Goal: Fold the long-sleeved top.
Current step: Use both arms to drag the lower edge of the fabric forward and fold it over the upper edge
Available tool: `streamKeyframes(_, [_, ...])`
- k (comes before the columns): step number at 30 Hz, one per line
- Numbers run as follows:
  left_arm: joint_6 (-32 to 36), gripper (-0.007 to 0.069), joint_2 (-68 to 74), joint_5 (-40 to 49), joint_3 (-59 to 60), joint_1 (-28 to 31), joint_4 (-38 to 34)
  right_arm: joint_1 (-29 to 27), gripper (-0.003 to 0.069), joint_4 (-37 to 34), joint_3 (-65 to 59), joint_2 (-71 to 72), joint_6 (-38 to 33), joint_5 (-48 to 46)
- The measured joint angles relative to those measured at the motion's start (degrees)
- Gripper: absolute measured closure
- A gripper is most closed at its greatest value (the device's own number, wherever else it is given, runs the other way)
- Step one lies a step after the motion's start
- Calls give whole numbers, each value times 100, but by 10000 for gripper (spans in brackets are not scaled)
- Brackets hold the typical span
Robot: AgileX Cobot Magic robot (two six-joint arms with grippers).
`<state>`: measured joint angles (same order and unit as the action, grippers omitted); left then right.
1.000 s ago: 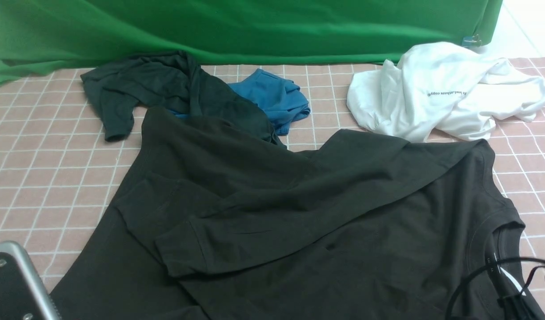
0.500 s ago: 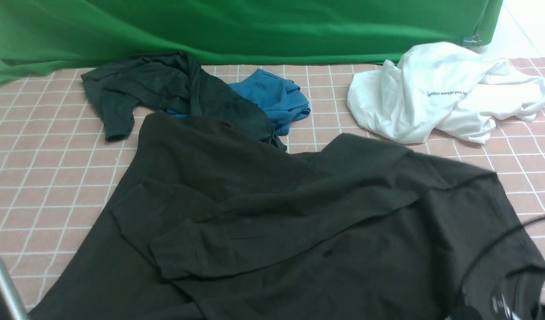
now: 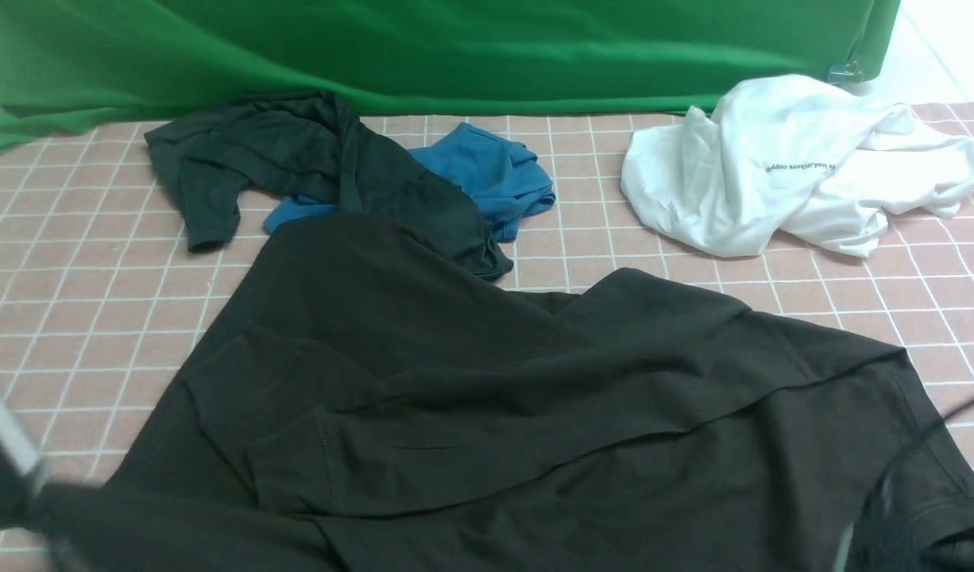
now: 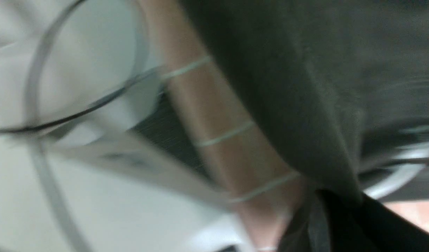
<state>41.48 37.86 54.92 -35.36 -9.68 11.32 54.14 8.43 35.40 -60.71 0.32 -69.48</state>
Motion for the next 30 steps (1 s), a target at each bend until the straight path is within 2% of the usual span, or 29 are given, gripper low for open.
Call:
streamKeyframes(2, [-23,589,954,-855,-231,0,-30,-765,617,410,176,-280,-88,50])
streamKeyframes(3, [-31,589,1035,-1012,-252,0,-30,-831,617,438,198,-309,-132,64])
streamKeyframes(4, [-169,589,1750,-1633,-459,0,54,-1476,617,499,272,-575,-285,276])
streamKeyframes(6, [-310,589,2346,-2107,-678,0,175,-1988,617,521,346,-799,-353,569])
streamKeyframes(11, [-599,589,3979,-2349,-1696,0,417,-3475,617,539,723,-1577,-469,1821])
streamKeyframes(13, [-601,589,4367,-2382,-2058,0,506,-3807,617,539,964,-1838,-503,2127])
streamKeyframes(20, [-572,589,5370,-2604,-3217,0,1030,-4339,617,564,2033,-2827,-862,2569])
streamKeyframes(30, [-517,589,6628,-3111,-4240,0,1128,-4691,617,575,3191,-3997,-980,2488])
